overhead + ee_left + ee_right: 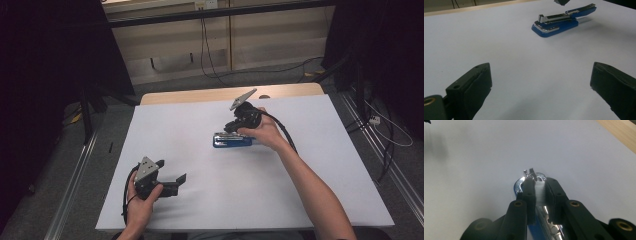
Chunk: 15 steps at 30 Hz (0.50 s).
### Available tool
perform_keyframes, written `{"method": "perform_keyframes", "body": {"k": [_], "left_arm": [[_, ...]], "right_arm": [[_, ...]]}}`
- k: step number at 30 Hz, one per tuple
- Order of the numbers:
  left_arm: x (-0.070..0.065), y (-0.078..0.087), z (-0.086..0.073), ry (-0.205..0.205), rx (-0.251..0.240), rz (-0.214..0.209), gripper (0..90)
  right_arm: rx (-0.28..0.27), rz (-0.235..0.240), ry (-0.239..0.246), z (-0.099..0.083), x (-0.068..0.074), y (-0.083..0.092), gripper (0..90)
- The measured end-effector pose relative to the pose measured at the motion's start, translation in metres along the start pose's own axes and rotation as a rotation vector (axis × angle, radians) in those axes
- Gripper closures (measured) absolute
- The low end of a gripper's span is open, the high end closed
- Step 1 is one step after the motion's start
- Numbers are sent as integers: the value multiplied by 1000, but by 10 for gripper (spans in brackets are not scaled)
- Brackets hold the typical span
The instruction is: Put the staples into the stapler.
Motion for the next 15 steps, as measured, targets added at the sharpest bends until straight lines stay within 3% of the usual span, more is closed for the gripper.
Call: {"method": "perform_keyframes", "body": {"k": [15], "left_arm": [[-1, 2, 1, -8, -7, -1, 42]], "right_arm": [[24, 11, 87, 10, 4, -15, 794]]}}
Point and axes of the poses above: each handheld gripper's, and its own axes: y roughly backward along the jaws, z roughly out of its top, x roughly to its left, the point moved 7 cm from there along -y, roughly forward along the jaws, and after that the axes turned 7 degrees about x, right-handed, at the moved point
